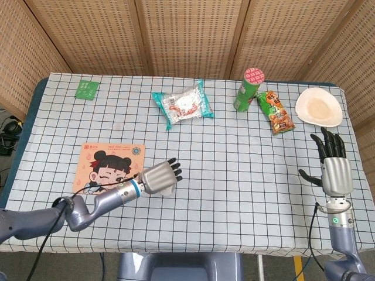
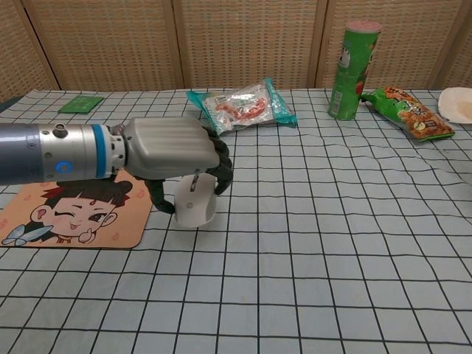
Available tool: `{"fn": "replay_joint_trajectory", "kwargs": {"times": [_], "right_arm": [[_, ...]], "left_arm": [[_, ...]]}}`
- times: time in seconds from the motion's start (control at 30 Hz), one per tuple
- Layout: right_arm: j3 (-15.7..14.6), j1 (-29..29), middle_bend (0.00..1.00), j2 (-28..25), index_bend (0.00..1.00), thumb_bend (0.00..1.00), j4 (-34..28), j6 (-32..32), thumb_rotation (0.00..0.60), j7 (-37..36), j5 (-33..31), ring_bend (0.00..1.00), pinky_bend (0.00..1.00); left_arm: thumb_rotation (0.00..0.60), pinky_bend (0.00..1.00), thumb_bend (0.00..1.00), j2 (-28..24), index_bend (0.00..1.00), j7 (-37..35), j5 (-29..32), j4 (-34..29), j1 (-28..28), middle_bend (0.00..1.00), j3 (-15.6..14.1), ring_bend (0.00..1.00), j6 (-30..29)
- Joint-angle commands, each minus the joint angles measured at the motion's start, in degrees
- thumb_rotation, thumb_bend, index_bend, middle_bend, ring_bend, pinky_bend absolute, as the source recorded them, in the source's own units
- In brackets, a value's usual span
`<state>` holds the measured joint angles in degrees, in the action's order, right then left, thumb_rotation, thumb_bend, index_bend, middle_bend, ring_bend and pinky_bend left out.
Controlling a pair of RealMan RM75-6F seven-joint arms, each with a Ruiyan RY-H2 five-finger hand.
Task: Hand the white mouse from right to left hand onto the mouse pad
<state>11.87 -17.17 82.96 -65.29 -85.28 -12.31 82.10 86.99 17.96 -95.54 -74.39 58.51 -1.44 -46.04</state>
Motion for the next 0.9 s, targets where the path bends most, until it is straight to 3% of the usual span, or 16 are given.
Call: {"fn": "replay_joint_trajectory", "kwargs": {"times": [0.03,0.27,0.6,0.9], "right_arm": [[-0.1,0.0,0.0,0.0,0.17,0.16,-0.2,0.0,0.6,0.0,0.2,0.0,0.0],[-0.3,0.0,0.0,0.1,0.17,0.16,-0.5,-0.3,0.6,0.7,0.7,0.0,0.0],[-0.1,0.1,0.0,0.1,0.17,0.16,-0.5,-0.2,0.6,0.8,0.5,0.0,0.0],[0.0,0.2,0.0,-0.1,0.17,0.16,-0.6,-0.3,0.6,0.4,0.6,0.0,0.0]], "left_arm": [[0.6,0.21,0.29,-5.6,0.57,-3.2,-3.9,1.0,-2.3,0.31,-4.1,0.21,-4.4],[0.6,0.21,0.29,-9.6,0.57,-9.7,-7.5,7.0,-7.2,0.31,-9.0,0.2,-11.5],[0.6,0.21,0.29,-6.7,0.57,-14.8,-15.5,20.3,-10.5,0.31,-15.0,0.2,-18.2],[0.6,0.21,0.29,-3.1,0.57,-18.0,-18.1,26.9,-12.2,0.31,-16.6,0.2,-21.9]]}}
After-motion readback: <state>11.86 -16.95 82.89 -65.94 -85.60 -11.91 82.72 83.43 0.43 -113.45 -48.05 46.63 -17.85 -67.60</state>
